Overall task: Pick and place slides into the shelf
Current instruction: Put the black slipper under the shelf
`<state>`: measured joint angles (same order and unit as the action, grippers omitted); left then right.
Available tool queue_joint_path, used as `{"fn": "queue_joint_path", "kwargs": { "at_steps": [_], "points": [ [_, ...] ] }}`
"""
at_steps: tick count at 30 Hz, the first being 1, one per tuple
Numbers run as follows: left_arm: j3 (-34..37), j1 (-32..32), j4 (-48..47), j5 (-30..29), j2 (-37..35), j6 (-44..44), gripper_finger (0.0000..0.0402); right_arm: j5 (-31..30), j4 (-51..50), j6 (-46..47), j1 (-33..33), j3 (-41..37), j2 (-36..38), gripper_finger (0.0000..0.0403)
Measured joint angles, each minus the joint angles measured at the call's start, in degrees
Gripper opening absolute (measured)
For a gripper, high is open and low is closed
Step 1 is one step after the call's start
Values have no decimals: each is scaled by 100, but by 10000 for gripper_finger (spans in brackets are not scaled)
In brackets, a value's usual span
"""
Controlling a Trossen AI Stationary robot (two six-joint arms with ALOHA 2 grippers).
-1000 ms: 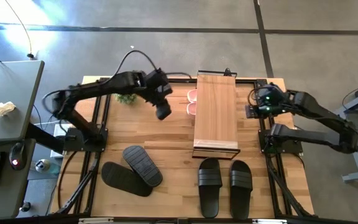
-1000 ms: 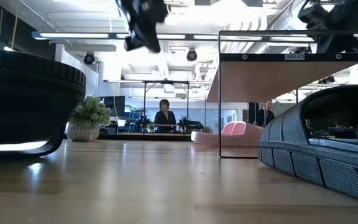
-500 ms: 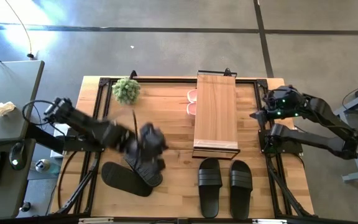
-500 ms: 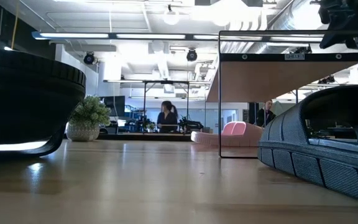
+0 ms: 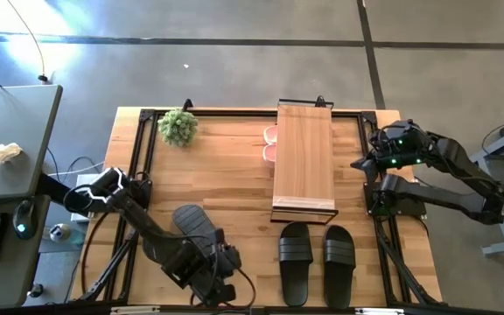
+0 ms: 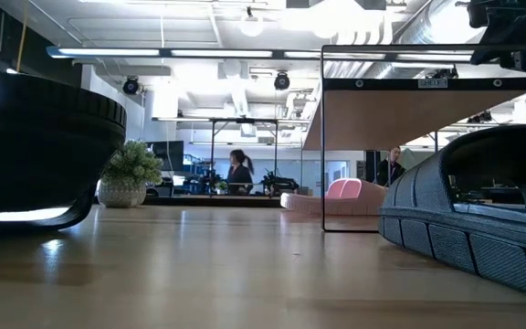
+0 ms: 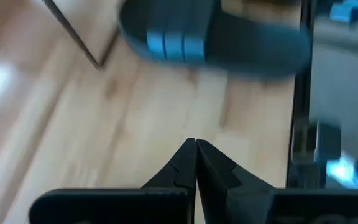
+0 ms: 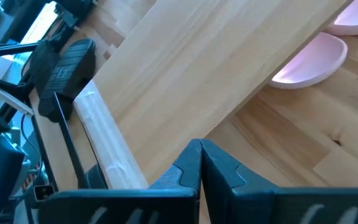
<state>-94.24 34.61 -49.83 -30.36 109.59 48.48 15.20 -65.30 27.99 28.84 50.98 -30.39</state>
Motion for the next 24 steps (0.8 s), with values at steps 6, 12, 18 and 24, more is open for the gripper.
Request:
{"fn": "queue_joint_path", "kwargs": {
  "at_steps": [6,12,18,24],
  "points": [
    [-120,-9,-52,1185,97,425,11,63,-26,-110,2,0,-25,0],
    [-122,-9,-272,1352,97,776,91,-13,-15,-440,2,0,-83,0],
    [-134,-9,-655,1145,178,753,183,-136,-1,-612,0,0,-108,0],
    [-118,-9,-958,1039,514,749,197,-120,-4,-604,0,0,-109,0]
  ]
}}
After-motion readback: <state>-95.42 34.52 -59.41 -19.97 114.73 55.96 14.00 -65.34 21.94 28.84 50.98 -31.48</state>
